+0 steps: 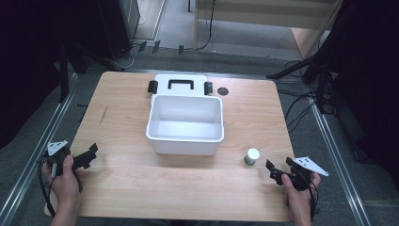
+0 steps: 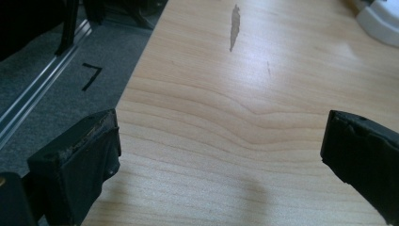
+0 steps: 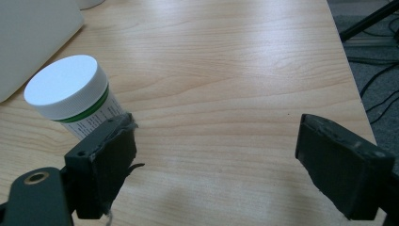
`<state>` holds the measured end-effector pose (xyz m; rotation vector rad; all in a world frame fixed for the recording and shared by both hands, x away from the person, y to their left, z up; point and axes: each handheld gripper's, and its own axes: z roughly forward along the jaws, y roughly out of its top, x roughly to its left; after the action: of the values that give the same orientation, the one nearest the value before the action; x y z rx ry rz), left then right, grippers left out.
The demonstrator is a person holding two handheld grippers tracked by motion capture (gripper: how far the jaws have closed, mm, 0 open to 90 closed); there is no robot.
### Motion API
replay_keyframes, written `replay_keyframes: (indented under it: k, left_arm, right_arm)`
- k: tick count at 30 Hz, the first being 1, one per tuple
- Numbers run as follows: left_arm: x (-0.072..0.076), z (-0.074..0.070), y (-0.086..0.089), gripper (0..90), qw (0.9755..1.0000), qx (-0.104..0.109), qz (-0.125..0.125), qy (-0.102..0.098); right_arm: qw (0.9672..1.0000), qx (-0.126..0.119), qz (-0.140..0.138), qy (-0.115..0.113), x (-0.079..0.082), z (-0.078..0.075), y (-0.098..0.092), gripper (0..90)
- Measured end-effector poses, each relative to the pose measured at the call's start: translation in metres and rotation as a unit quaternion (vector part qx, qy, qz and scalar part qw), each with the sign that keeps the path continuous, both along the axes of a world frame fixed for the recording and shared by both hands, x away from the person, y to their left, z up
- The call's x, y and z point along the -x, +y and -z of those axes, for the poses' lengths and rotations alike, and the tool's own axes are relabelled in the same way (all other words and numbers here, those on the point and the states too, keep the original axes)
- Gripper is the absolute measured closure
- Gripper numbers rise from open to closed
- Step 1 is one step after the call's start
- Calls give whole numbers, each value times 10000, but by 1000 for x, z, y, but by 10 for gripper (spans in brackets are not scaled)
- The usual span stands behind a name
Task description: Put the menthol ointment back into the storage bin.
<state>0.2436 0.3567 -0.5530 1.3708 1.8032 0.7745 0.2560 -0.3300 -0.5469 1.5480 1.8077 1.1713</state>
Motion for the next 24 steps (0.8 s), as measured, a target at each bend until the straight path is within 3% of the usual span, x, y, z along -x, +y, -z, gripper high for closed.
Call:
replay_keyframes:
  k: [4, 5, 7, 10, 12, 14, 15, 16, 17, 18, 19, 20, 21, 22, 23, 24]
  left_arm:
    - [-2, 0, -4, 0, 9999, -136, 10, -24]
    - [-2, -1, -5, 0, 9998, -179, 16, -30]
    - [-1, -1, -7, 0, 9997, -258, 17, -39]
    - [1, -1, -8, 0, 9995, -303, 56, -39]
    - [1, -1, -9, 0, 9994, -330, 127, -28]
    - [1, -1, -10, 0, 9993, -355, 142, -32]
    - [1, -1, -10, 0, 9991, -379, 159, -42]
    - [1, -1, -11, 0, 9990, -394, 188, -40]
    - [1, -1, -12, 0, 9990, -396, 204, -43]
    - [1, -1, -12, 0, 9990, -396, 204, -43]
    - [1, -1, -12, 0, 9990, -398, 194, -50]
    - [1, -1, -12, 0, 9990, -395, 194, -46]
    - [1, -1, -11, 0, 9991, -366, 203, -49]
    - [1, -1, -11, 0, 9991, -366, 203, -49]
    - [2, -1, -11, 0, 9991, -348, 228, -93]
    - [2, -1, -11, 0, 9991, -340, 249, -83]
  right_arm:
    - [9998, -160, -10, 71, 0, -1, -3, 140]
    - [9991, -361, -51, 201, 0, -2, -6, 140]
    - [9990, -354, -54, 254, 1, -4, -7, 141]
    - [9982, -296, -24, 514, -1, -14, -11, 143]
    - [9972, -258, -146, 684, -4, -22, -12, 144]
    - [9954, -3, -332, 900, -7, -31, -9, 142]
    - [9954, -3, -332, 900, -7, -31, -9, 142]
    - [9912, 384, -474, 1172, -12, -39, -4, 141]
    - [9885, 601, -565, 1271, -14, -44, 0, 141]
    - [9885, 601, -565, 1271, -14, -44, 0, 141]
    - [9858, 711, -645, 1379, -15, -47, 3, 140]
    - [9776, 994, -895, 1626, -20, -56, 10, 139]
    - [9744, 1115, -984, 1684, -21, -59, 14, 139]
    - [9744, 1115, -984, 1684, -21, -59, 14, 139]
    - [9681, 1272, -1116, 1850, -26, -63, 20, 139]
    - [9646, 1367, -1175, 1924, -29, -64, 23, 140]
